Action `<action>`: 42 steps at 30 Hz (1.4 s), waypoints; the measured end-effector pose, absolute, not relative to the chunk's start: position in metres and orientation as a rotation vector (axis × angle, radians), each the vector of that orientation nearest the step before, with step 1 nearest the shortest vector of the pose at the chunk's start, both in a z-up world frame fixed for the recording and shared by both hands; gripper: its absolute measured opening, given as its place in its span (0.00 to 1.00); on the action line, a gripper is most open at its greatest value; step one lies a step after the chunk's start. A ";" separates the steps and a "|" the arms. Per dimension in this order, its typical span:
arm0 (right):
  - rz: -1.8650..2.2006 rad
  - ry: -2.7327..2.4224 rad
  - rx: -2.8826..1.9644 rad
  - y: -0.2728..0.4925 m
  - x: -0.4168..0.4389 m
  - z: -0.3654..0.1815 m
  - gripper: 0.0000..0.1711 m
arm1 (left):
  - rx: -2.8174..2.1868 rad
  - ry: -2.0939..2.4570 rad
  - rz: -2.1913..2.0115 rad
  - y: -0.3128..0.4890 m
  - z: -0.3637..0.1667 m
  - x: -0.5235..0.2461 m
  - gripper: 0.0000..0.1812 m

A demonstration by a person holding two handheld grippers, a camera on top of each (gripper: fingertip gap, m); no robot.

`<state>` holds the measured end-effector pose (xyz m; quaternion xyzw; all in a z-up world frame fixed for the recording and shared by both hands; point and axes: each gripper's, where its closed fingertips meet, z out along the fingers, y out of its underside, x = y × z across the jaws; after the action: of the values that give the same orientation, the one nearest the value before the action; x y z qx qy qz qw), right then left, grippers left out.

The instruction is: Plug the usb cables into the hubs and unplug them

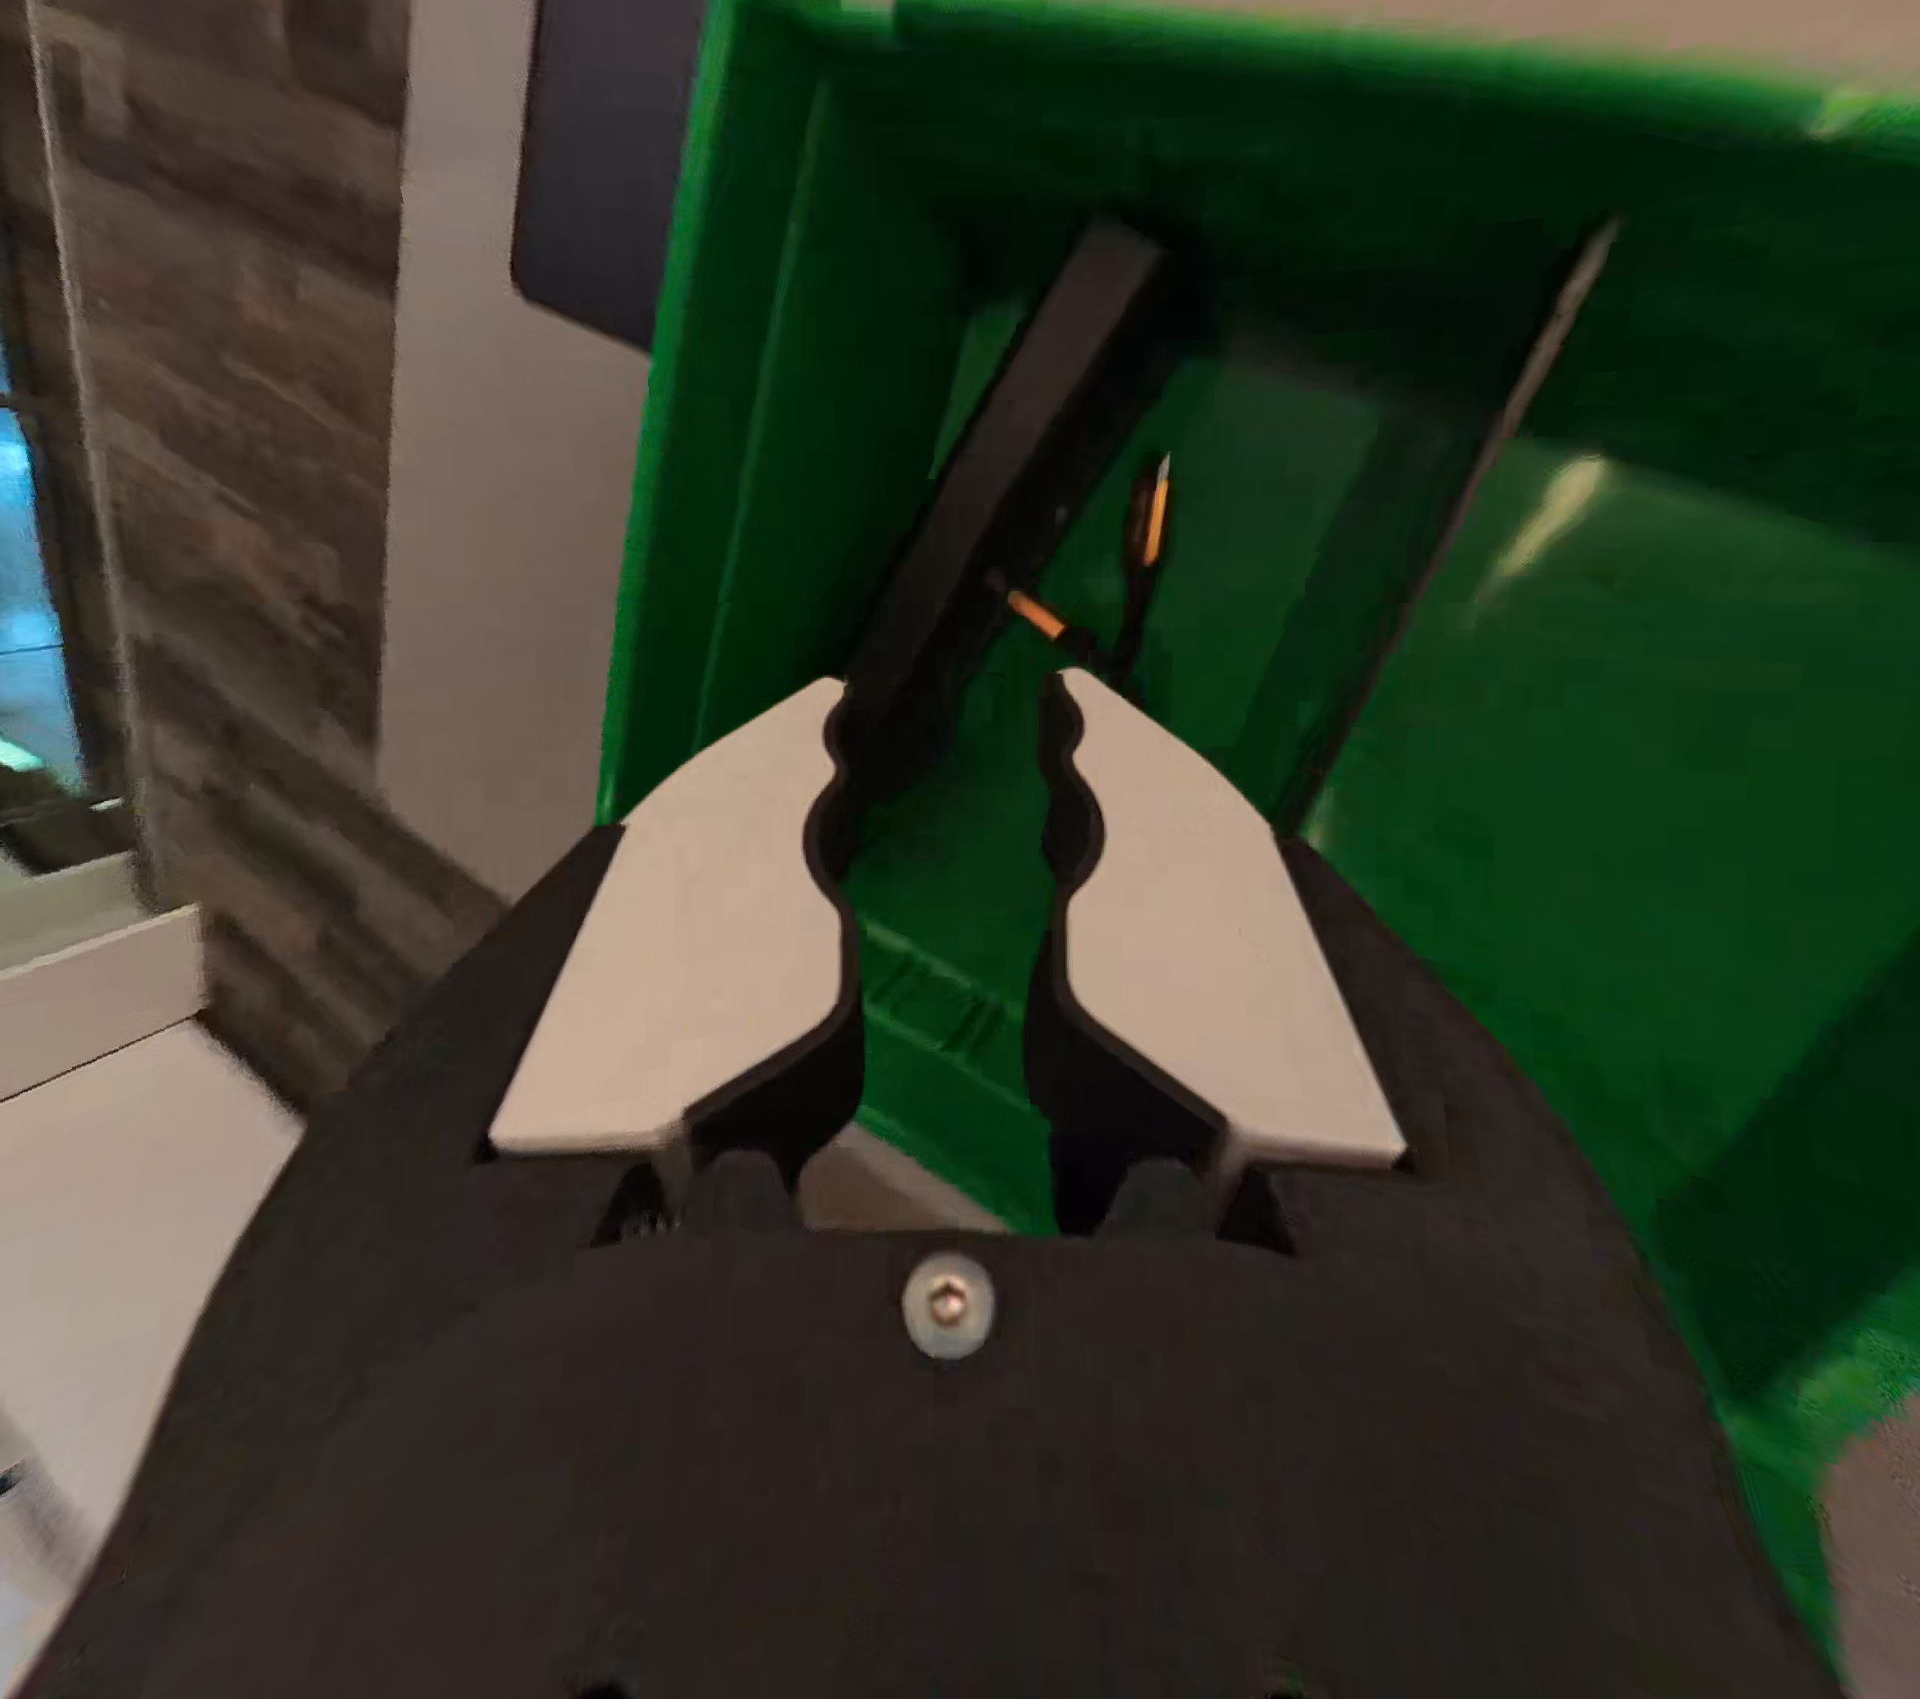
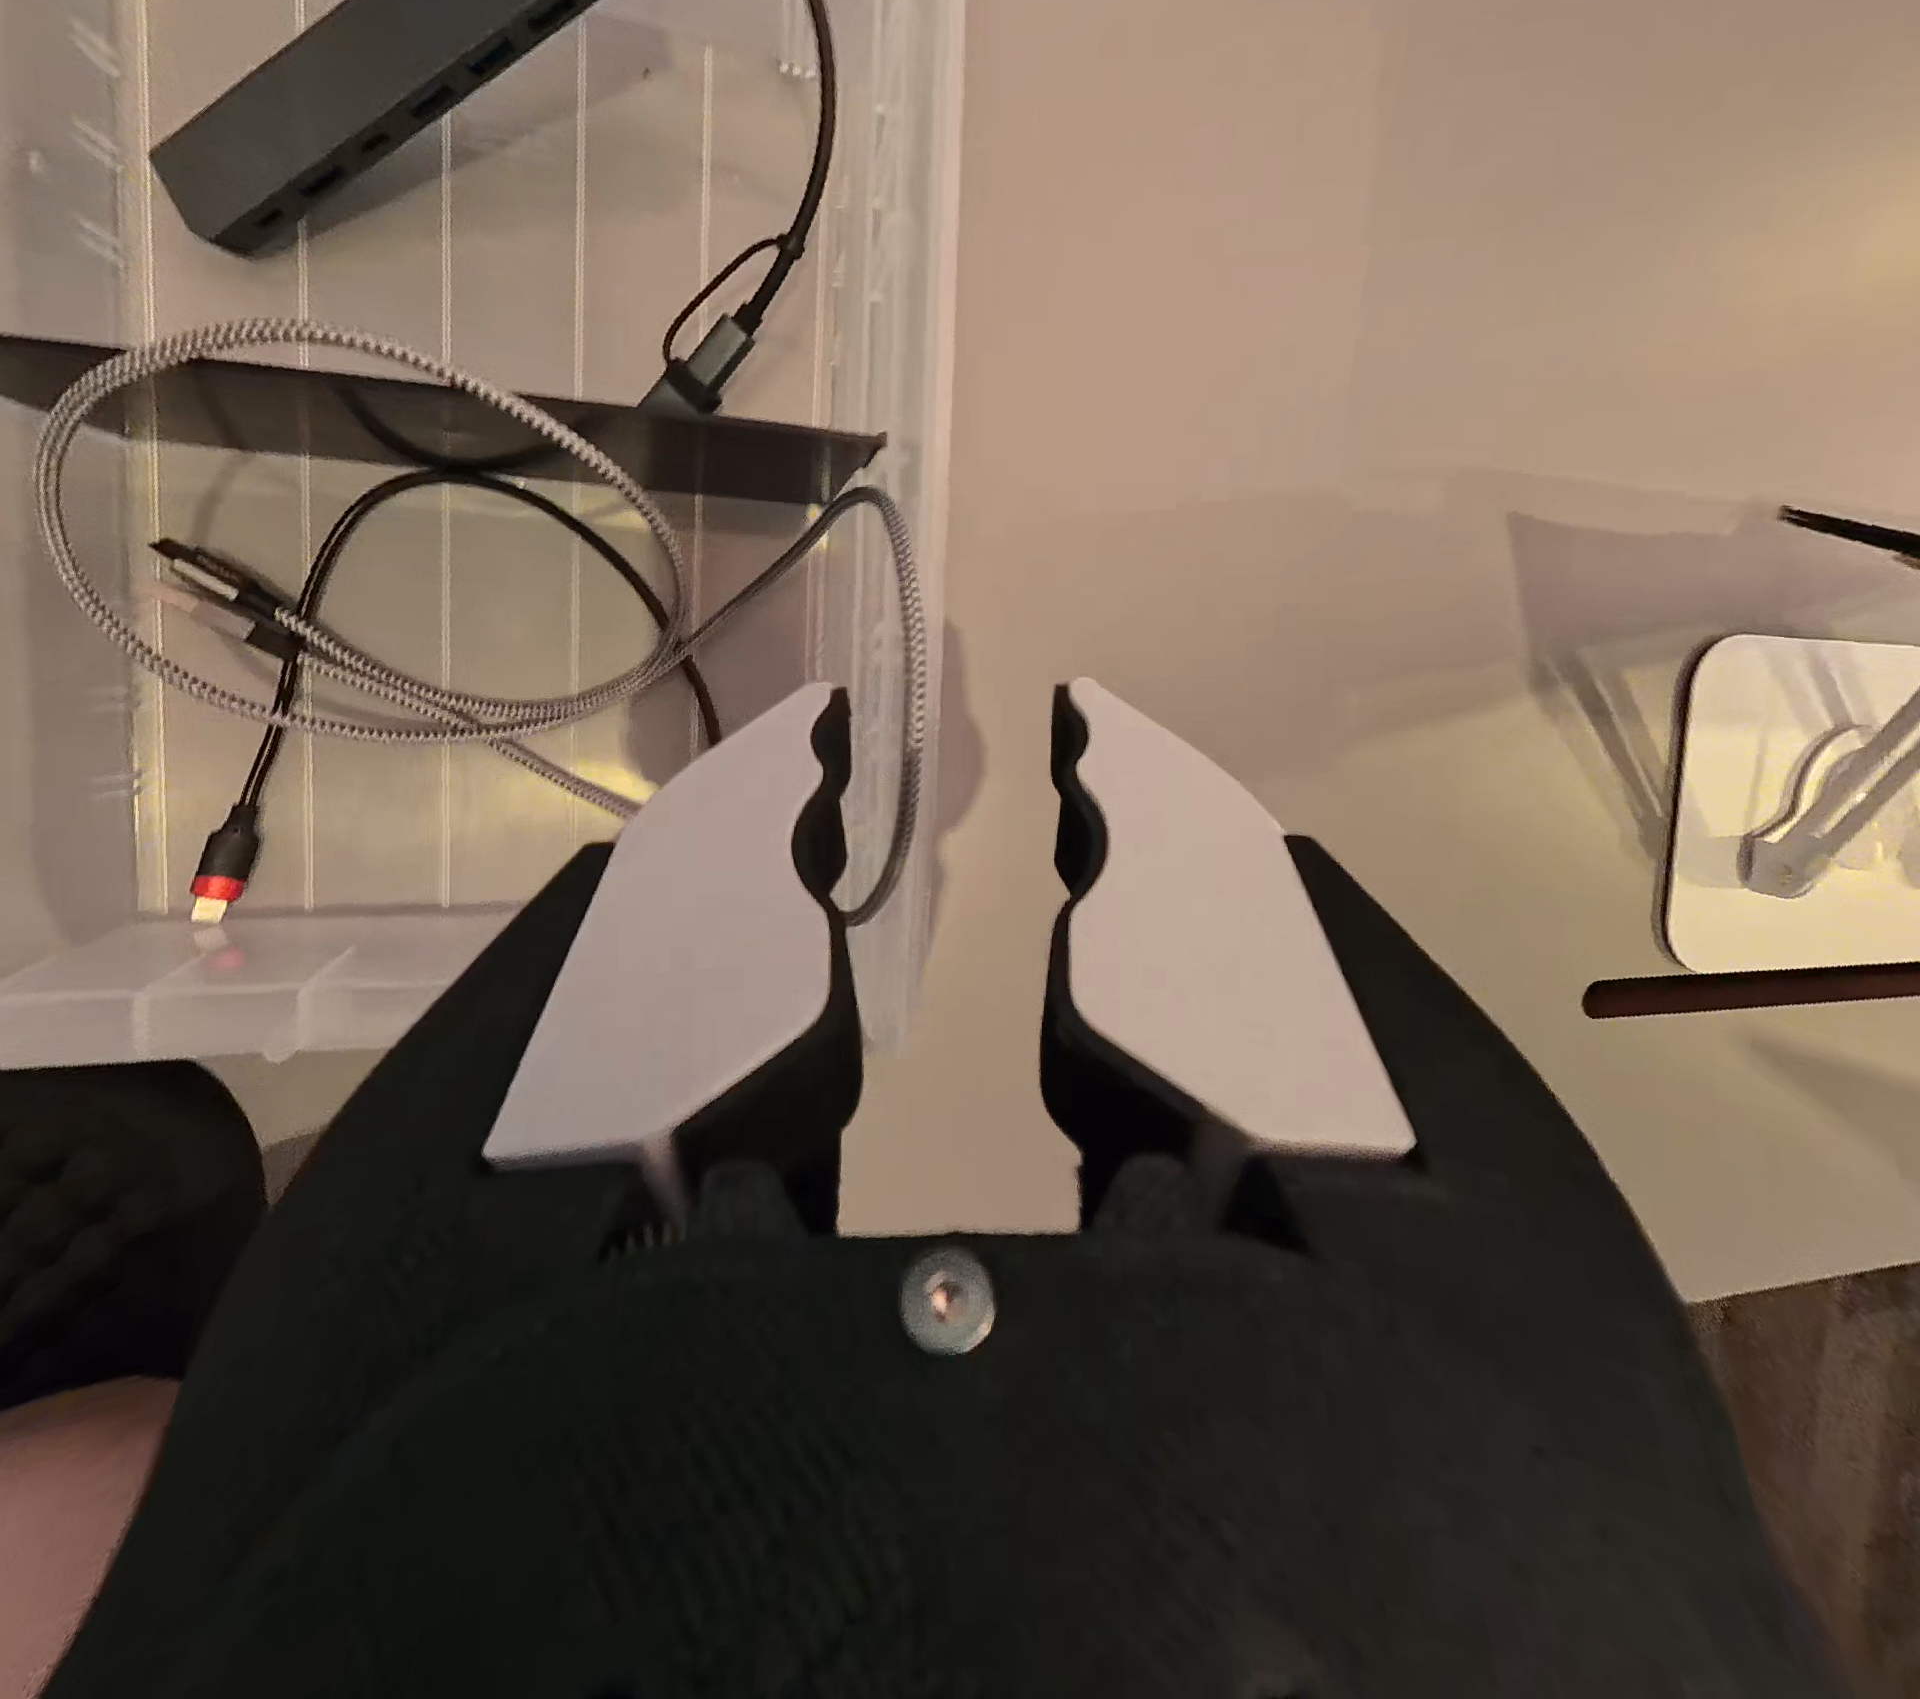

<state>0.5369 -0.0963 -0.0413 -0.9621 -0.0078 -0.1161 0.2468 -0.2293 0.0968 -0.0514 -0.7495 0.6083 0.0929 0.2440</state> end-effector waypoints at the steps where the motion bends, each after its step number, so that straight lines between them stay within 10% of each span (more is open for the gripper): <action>1: -0.312 -0.030 -2.648 -0.098 0.536 -0.045 0.22 | -2.036 1.720 0.352 0.103 -0.059 -0.236 0.19; 42: -0.383 -0.259 -2.804 -0.097 0.523 -0.068 0.20 | -1.993 2.299 0.569 0.138 -0.142 -0.250 0.22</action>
<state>0.5229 -0.0966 -0.0679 -0.9756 -0.0901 -0.1332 0.1494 -0.2504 0.1381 -0.1424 -0.6438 0.7425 0.1837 0.0229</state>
